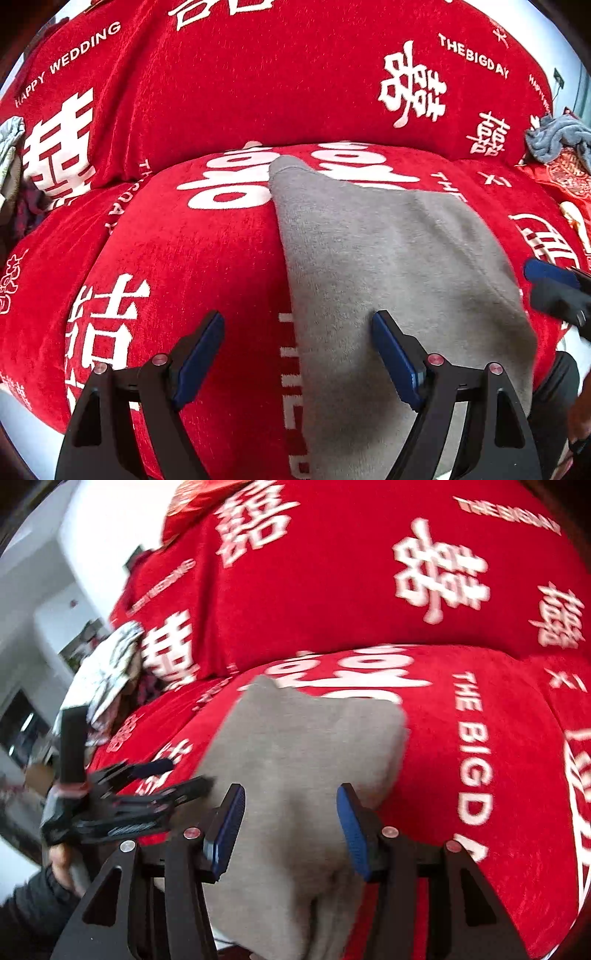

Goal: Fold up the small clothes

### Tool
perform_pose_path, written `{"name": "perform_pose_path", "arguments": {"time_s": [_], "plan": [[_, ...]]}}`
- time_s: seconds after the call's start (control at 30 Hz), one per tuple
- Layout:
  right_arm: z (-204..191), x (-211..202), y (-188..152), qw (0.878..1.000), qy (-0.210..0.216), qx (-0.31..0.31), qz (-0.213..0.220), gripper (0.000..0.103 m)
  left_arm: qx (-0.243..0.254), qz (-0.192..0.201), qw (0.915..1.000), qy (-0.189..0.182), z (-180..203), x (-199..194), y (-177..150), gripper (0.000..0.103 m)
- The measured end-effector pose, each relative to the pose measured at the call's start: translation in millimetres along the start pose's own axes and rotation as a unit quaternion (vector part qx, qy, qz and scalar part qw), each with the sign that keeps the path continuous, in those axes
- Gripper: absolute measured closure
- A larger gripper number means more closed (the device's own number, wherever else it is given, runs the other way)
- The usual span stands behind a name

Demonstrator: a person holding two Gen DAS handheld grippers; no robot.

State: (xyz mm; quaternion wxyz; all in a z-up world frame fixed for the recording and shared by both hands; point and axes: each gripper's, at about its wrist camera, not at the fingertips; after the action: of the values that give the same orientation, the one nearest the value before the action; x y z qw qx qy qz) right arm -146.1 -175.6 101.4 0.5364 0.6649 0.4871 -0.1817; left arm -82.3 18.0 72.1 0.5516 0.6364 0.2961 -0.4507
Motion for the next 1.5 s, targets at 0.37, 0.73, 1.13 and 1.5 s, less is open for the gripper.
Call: {"name": "perform_pose_path", "arguments": {"time_s": [0.37,0.73,1.13,1.5], "plan": [[24.6,37.8,-6.8,0.999,0.014,0.022,-0.042,0.048,0.000,-0.019,0.9996,0.021,-3.1,22.1,4.4,0.003],[60.3,76.9,62.3,0.993,0.020,0.060,-0.095,0.044,-0.008,-0.081,0.9965,0.020,-0.6,60.4,79.6,0.003],[12.9,23.2,-0.9,0.997,0.038,-0.022,-0.062,0.040,0.007,-0.024,0.9994,0.023,4.2,8.5,15.5,0.003],[-22.8,-17.7,-48.0,0.992,-0.121,-0.021,0.009,0.032,-0.016,0.069,0.9925,0.100,19.0,-34.5,-30.0,0.003]]}}
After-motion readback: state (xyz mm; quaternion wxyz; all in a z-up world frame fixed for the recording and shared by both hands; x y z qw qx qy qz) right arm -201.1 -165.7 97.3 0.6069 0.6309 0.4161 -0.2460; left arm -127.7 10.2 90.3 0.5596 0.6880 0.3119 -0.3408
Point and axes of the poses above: each gripper's, at about its wrist camera, not at the fingertips, and x roughly the way its jaws point, z to its right, y to its top, and after that the axes turned 9 degrees about -z, right-handed
